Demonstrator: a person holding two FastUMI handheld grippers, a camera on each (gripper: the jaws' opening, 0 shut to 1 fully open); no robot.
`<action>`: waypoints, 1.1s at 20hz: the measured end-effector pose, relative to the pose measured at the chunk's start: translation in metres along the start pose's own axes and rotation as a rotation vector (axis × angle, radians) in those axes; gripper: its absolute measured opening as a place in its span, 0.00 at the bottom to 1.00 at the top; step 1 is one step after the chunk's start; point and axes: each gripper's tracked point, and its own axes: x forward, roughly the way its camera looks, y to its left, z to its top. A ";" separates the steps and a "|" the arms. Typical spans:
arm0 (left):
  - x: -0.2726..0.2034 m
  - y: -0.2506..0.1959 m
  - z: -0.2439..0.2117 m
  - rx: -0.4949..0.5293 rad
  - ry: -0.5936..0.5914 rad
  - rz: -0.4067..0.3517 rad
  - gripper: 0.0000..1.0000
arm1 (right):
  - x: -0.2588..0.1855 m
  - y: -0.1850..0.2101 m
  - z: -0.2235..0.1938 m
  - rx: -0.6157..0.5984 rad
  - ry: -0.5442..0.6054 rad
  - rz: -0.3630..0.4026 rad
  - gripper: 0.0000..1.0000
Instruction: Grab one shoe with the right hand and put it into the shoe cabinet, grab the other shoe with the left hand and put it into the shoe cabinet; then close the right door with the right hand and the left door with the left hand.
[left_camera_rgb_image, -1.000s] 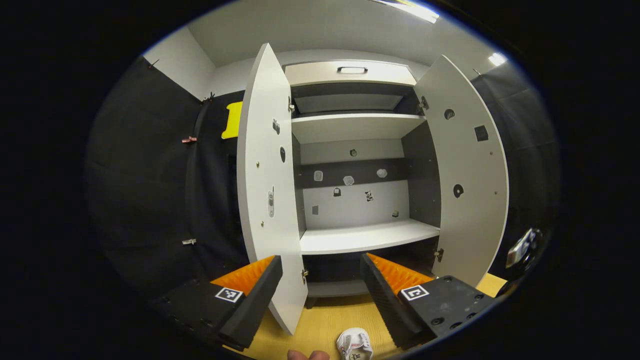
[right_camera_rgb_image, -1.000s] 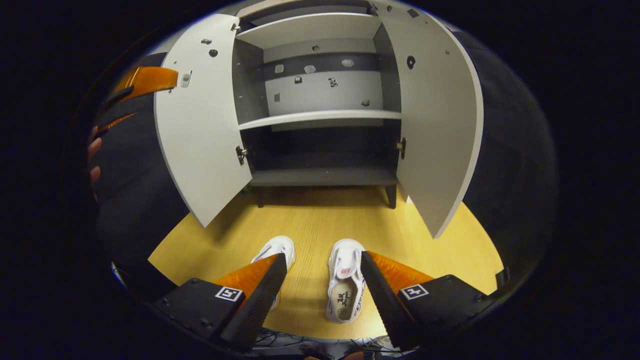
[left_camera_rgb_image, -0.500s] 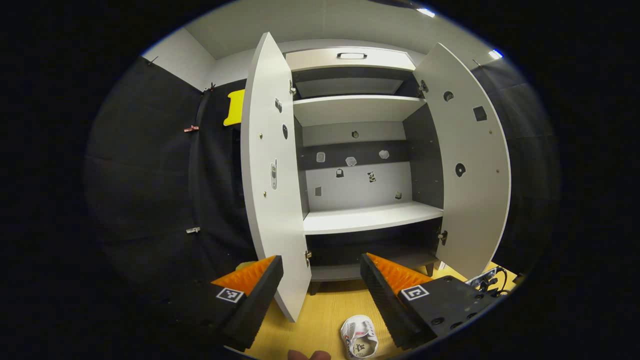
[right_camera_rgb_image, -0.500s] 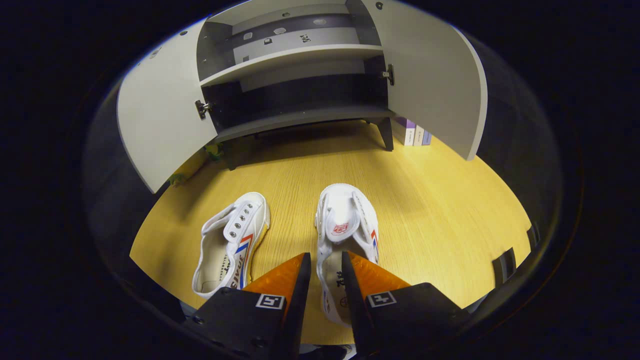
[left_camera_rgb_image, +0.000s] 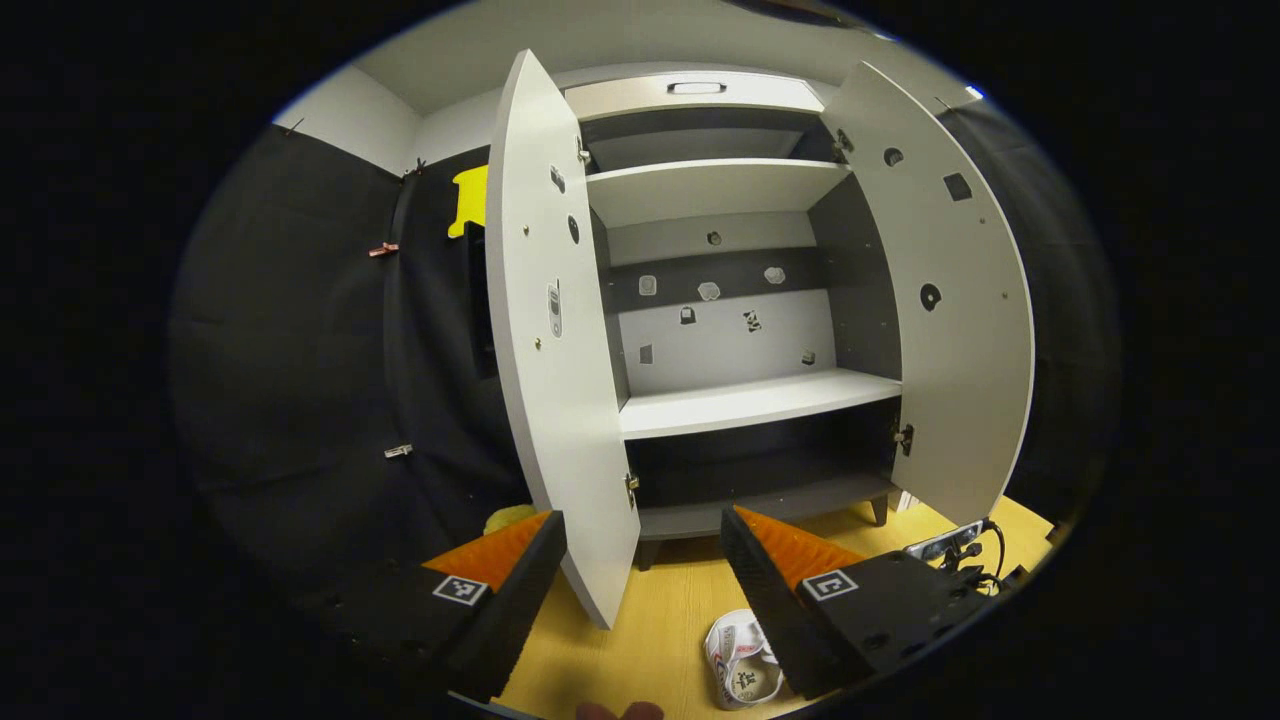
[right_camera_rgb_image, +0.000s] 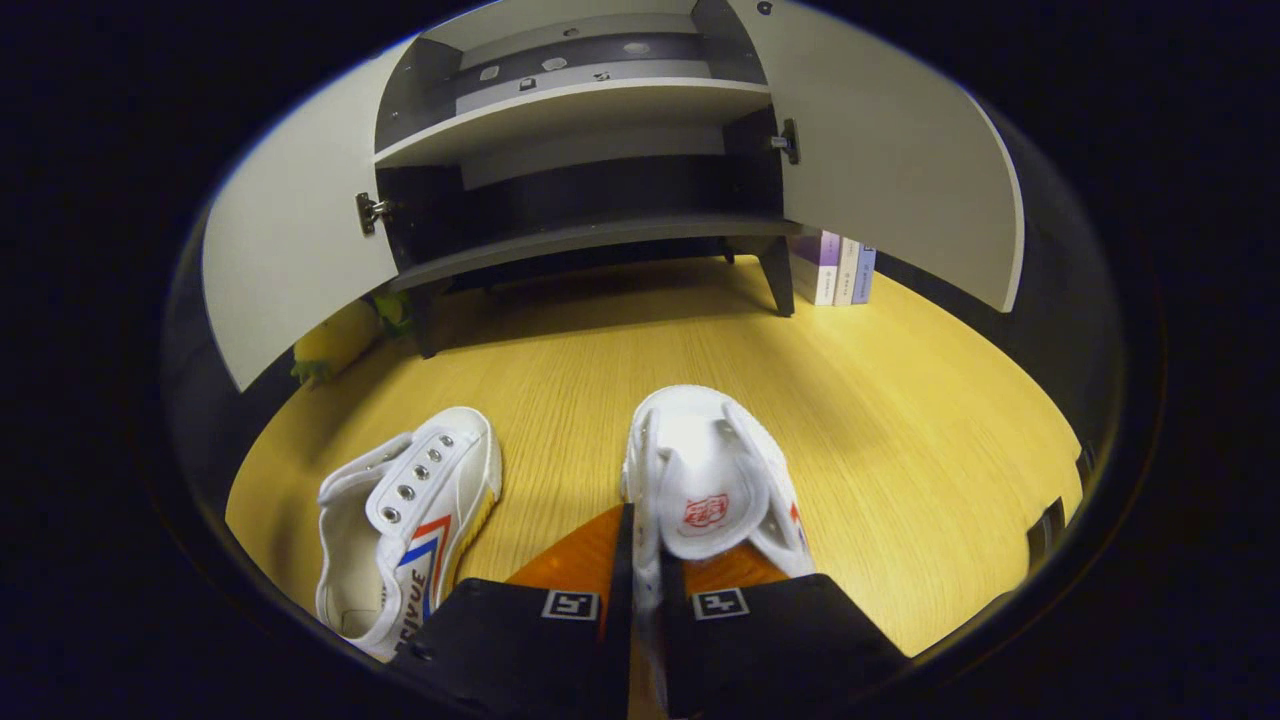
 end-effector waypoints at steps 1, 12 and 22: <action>0.001 -0.001 -0.001 0.004 0.004 -0.003 0.98 | -0.003 0.002 0.002 0.003 -0.012 0.004 0.11; 0.010 0.001 0.010 -0.013 -0.005 -0.022 0.98 | -0.053 0.005 0.064 0.030 -0.001 0.113 0.06; 0.016 -0.009 0.027 -0.071 -0.026 -0.074 0.98 | -0.130 0.041 0.252 0.000 -0.148 0.170 0.06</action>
